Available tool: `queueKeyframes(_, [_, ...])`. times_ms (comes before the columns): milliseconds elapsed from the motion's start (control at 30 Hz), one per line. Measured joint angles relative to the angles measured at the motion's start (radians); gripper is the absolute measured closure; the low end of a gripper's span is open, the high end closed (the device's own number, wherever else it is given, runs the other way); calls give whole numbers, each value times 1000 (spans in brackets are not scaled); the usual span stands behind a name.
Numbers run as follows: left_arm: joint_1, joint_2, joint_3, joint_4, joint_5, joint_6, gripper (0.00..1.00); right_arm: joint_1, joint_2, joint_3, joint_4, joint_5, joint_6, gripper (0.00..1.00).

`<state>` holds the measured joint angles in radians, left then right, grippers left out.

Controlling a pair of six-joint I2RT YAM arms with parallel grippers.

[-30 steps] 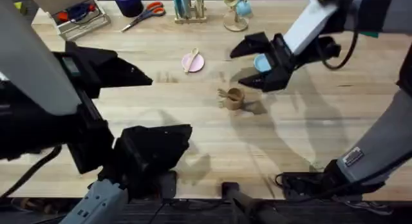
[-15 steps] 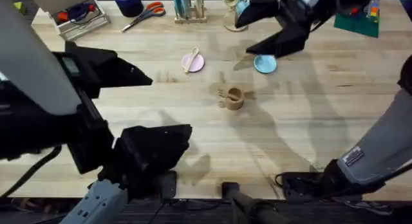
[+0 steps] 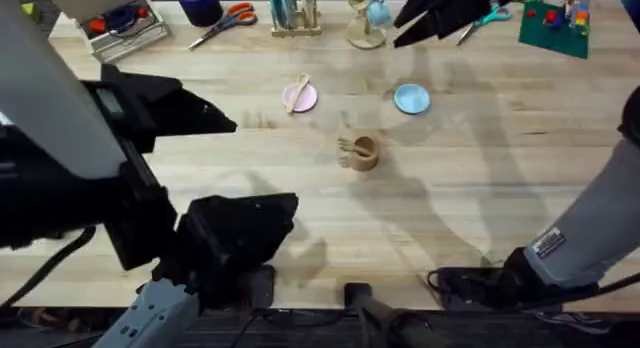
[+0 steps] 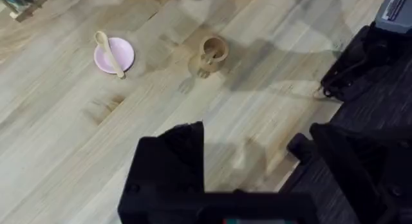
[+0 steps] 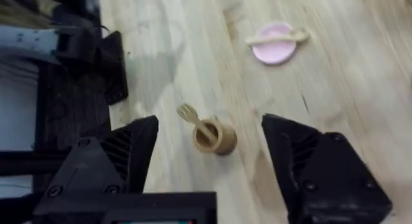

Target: Pick up a utensil and set it on the pink plate, then put the other utensil in the container.

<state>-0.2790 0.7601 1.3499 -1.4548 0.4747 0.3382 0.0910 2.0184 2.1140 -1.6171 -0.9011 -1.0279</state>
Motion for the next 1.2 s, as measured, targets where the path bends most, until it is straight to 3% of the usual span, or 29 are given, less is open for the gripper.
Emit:
queueKeyframes(500, [0,0,0,0,0,0,8,0,-246,64,7,366,438,22])
queueKeyframes(833, [0,0,0,0,0,0,7,0,-328,64,67,620,703,8])
queueKeyframes(1200, [0,0,0,0,0,0,8,0,-468,64,72,818,824,5])
